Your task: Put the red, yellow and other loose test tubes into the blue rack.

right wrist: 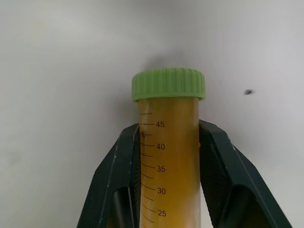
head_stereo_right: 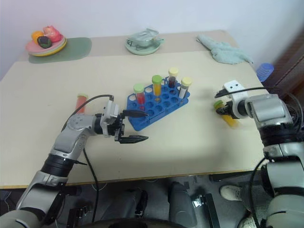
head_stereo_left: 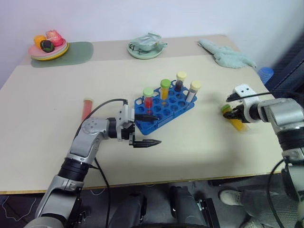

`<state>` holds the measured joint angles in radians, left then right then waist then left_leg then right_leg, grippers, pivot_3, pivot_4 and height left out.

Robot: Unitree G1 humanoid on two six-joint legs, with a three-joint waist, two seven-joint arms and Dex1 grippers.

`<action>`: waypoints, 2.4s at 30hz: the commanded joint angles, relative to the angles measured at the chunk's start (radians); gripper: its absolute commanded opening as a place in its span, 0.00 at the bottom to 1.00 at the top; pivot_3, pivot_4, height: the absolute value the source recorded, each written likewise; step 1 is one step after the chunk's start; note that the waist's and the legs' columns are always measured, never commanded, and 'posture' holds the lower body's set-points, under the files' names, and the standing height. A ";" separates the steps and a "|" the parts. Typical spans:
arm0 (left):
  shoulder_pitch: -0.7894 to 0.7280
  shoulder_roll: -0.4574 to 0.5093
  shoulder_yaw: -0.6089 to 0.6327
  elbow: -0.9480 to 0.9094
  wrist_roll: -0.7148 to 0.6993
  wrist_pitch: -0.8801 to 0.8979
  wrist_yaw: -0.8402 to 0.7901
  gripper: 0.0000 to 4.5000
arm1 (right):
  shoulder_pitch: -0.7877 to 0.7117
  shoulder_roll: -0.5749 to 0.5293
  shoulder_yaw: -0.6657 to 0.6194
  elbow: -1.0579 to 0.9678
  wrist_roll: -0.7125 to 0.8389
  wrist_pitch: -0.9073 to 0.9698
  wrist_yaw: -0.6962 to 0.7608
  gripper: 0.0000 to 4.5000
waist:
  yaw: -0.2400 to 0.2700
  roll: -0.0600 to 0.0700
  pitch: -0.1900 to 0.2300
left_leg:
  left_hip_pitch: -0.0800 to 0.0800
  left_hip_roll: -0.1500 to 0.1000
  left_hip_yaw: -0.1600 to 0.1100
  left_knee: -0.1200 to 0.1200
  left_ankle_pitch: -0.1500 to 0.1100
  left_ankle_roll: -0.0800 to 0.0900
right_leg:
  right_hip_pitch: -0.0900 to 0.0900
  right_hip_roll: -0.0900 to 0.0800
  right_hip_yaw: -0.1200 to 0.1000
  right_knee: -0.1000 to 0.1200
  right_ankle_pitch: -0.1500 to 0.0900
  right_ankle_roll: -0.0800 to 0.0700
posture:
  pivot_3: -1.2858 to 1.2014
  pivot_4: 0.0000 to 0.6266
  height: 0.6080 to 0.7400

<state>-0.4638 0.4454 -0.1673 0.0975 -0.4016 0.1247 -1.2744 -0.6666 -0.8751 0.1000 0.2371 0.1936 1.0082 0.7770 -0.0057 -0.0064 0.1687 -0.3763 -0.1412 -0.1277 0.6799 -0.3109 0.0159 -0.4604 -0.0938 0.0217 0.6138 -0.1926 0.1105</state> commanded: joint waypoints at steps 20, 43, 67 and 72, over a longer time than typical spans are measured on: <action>0.092 0.028 0.157 -0.170 -0.058 0.083 0.197 1.00 | 0.246 0.688 -0.171 -0.491 0.096 -0.738 -0.303 0.32 | -0.007 0.000 0.000 | 0.002 0.000 -0.001 0.000 0.000 -0.001 | 0.001 0.004 0.001 0.001 0.001 0.001 | 0.52 0.24 1.00; 0.263 0.125 0.249 -0.448 -0.160 0.258 0.340 1.00 | 0.130 0.837 -0.134 0.140 0.024 -1.429 -0.289 0.32 | -0.014 0.002 0.000 | 0.003 0.001 -0.001 -0.002 0.001 -0.002 | 0.000 0.006 0.002 0.002 0.000 0.000 | 0.52 0.24 1.00; 0.306 0.207 0.292 -0.459 -0.191 0.261 0.335 1.00 | 0.110 0.900 -0.161 0.394 0.036 -1.612 -0.279 0.32 | -0.015 0.002 0.000 | 0.004 0.001 -0.001 -0.002 0.001 -0.003 | 0.001 0.006 0.002 0.003 0.000 0.000 | 0.52 0.24 1.00; 0.301 0.220 0.296 -0.451 -0.195 0.264 0.330 1.00 | 0.130 0.900 -0.160 0.364 0.040 -1.614 -0.280 0.32 | -0.015 0.003 0.000 | 0.005 0.001 -0.001 -0.002 0.001 -0.003 | 0.001 0.006 0.003 0.003 0.000 0.000 | 0.52 0.24 1.00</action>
<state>-0.1575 0.6551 0.1038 -0.3261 -0.5798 0.3877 -0.9410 -0.5568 0.0194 -0.0569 0.6098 0.2216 -0.6086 0.5001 -0.0208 -0.0039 0.1682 -0.3717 -0.1402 -0.1283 0.6776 -0.3097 0.0131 -0.4598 -0.0875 0.0243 0.6164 -0.1922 0.1109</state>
